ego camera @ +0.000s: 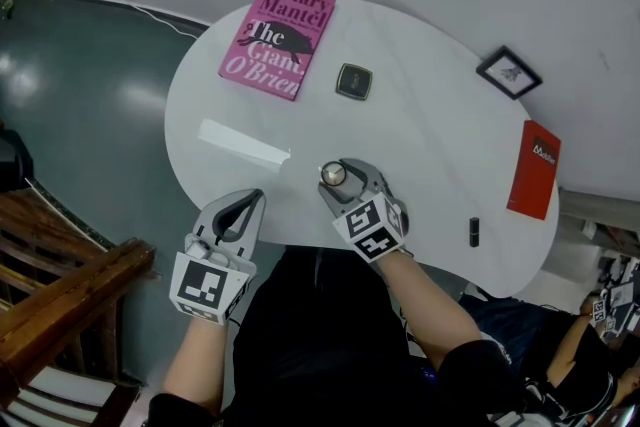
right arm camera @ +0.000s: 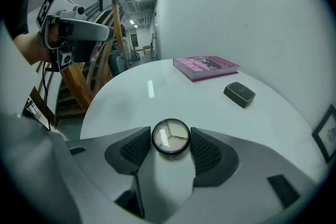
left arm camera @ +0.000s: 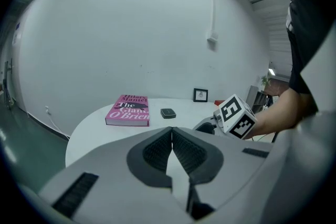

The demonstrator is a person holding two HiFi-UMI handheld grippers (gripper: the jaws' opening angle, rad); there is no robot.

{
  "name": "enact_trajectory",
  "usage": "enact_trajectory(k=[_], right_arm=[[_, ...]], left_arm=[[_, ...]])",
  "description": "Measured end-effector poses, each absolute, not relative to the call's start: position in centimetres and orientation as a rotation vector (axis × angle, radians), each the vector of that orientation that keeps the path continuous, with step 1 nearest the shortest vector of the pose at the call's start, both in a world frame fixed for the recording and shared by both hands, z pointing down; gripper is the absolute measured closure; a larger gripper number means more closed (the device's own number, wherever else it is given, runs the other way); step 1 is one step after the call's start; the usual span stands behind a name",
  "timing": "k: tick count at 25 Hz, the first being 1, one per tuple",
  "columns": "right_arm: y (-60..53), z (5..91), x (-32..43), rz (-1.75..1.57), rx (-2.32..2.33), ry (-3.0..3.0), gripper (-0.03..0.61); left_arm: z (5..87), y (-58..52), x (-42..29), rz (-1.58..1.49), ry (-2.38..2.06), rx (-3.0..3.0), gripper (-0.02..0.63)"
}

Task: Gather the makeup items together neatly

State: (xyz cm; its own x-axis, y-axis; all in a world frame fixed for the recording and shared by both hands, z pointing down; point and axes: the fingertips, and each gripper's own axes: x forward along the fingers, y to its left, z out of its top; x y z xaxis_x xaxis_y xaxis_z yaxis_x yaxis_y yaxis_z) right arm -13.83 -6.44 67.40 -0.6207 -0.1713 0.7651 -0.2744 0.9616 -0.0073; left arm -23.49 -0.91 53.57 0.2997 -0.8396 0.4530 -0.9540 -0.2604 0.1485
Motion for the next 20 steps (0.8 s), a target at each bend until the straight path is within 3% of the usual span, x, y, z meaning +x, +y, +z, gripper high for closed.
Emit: enact_trajectory(k=[9,20], right_arm=[[-6.2,67.0,-13.9,0.185,0.301,-2.233,0.362],[-8.3,57.3,-12.5,0.125,0.425,-2.336,0.362]], left_arm=[[51.4,-0.9,-24.3,0.36,-1.61,2.212,0.6],[47.2,-1.4,-24.7,0.308,-1.62,2.279,0.6]])
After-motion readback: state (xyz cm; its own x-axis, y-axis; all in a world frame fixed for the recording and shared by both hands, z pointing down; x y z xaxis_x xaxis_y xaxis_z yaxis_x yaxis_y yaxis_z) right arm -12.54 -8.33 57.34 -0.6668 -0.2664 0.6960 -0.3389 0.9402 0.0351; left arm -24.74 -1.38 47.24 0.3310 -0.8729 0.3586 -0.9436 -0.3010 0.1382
